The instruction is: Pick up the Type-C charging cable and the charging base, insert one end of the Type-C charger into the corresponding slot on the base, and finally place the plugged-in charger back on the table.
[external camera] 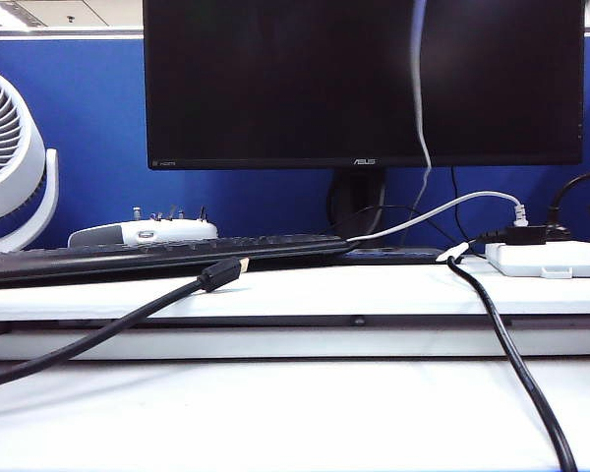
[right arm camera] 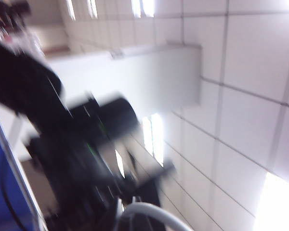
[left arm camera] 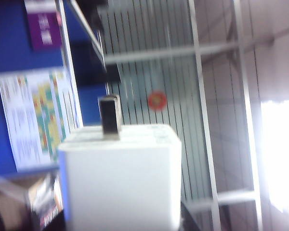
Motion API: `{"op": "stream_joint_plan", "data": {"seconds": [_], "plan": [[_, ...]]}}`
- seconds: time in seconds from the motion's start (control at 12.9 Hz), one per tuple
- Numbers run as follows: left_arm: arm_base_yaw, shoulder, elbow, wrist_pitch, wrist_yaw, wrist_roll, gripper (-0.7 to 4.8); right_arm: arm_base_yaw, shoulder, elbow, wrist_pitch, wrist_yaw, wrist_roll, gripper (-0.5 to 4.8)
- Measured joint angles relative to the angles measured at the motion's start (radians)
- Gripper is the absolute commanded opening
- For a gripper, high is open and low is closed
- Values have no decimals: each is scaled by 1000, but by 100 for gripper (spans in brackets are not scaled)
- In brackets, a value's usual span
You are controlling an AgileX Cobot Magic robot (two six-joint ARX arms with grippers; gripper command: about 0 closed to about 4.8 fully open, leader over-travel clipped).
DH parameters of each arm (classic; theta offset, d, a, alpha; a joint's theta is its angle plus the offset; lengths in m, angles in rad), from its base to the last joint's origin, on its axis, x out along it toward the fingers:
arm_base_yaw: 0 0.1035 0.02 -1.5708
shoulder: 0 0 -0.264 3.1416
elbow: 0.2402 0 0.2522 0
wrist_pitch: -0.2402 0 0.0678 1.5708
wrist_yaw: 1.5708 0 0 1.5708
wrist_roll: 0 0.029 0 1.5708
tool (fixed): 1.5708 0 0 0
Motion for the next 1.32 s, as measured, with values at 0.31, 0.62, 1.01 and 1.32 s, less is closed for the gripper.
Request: {"op": "stream_joint_plan", "data": {"seconds": [0.31, 0.62, 1.01, 1.32], "plan": [[0, -1, 0, -35, 93, -17, 89, -5, 4, 0, -11, 10, -15, -4], [0, -1, 0, -126, 127, -26, 120, -6, 4, 0, -56, 10, -19, -4], [0, -2, 0, -255, 163, 41, 120, -8, 4, 0, -174, 8, -61, -4], [0, -2, 0, -356, 163, 120, 121, -13, -12, 0, -235, 8, -101, -4]]}}
